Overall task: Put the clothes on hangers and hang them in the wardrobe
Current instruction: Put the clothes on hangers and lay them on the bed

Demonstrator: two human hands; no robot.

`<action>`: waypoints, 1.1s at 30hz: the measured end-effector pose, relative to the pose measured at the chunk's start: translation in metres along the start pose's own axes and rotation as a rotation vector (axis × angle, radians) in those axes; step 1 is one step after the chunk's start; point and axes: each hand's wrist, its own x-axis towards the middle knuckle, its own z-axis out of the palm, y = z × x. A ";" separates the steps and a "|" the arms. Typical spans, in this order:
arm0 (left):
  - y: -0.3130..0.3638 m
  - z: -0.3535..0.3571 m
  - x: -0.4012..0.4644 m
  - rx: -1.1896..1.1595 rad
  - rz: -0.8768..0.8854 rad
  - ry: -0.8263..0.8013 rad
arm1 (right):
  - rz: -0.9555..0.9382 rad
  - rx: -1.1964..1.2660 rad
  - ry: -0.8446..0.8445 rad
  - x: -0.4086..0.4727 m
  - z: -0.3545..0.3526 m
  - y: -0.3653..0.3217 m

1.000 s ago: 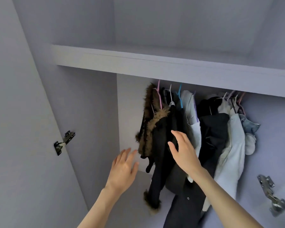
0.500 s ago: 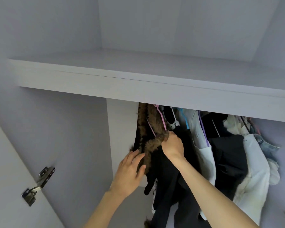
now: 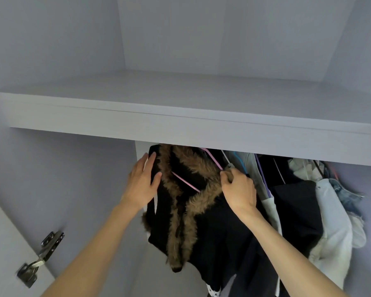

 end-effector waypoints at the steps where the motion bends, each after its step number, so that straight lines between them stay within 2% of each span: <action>1: -0.002 0.001 0.002 0.013 -0.011 -0.008 | 0.009 0.019 0.005 0.001 0.001 0.001; 4: -0.007 0.004 0.002 0.046 -0.030 -0.055 | -0.008 0.010 0.038 0.007 0.001 -0.002; 8: -0.011 0.011 -0.006 0.045 0.001 -0.059 | -0.134 0.009 0.063 -0.004 0.008 -0.009; 12: -0.017 0.016 -0.025 0.028 -0.017 -0.016 | -0.129 0.099 0.005 -0.030 0.018 0.005; 15: -0.030 0.011 -0.034 0.067 -0.033 0.042 | -0.159 0.069 -0.045 -0.045 0.020 0.020; 20: -0.048 0.006 -0.050 0.125 -0.032 -0.001 | -0.341 0.085 0.005 -0.055 0.016 0.038; 24: -0.056 0.007 -0.079 0.153 0.046 0.090 | -0.391 0.162 0.011 -0.068 0.012 0.050; 26: -0.061 0.008 -0.105 0.104 0.040 0.068 | -0.432 0.158 0.020 -0.076 0.015 0.053; 29: -0.064 0.005 -0.158 0.034 -0.087 0.134 | -0.567 0.109 0.046 -0.086 0.027 0.053; 33: -0.062 -0.001 -0.241 -0.011 -0.467 0.170 | -0.728 0.069 -0.047 -0.106 0.051 0.046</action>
